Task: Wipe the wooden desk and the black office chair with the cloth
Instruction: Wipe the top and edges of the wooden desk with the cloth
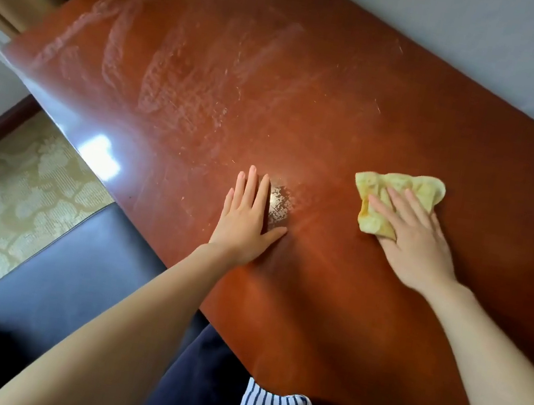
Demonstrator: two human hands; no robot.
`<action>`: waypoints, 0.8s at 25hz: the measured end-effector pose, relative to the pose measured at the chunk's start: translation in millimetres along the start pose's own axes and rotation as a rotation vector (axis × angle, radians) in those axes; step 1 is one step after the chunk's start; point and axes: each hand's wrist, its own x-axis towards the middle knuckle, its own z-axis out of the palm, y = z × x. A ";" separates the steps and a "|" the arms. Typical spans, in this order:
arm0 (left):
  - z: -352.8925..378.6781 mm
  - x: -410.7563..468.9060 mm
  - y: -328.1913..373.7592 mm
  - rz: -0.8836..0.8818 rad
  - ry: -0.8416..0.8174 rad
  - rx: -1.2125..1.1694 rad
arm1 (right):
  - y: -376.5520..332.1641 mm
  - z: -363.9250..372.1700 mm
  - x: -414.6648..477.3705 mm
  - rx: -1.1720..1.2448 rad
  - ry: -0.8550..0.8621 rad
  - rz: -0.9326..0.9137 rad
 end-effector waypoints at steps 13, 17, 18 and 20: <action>13.2 31.9 -3.4 -0.026 -0.092 0.076 | -92.4 -2.6 115.6 -0.016 0.002 0.066; 12.1 32.9 -3.2 -0.024 -0.105 0.088 | -100.6 8.6 83.1 -0.025 0.020 -0.208; 12.1 32.6 -2.4 -0.025 -0.107 0.097 | -99.2 10.8 73.3 -0.021 0.011 -0.250; 12.3 32.8 -3.8 -0.039 -0.106 0.116 | -96.2 14.6 56.4 -0.011 -0.010 -0.307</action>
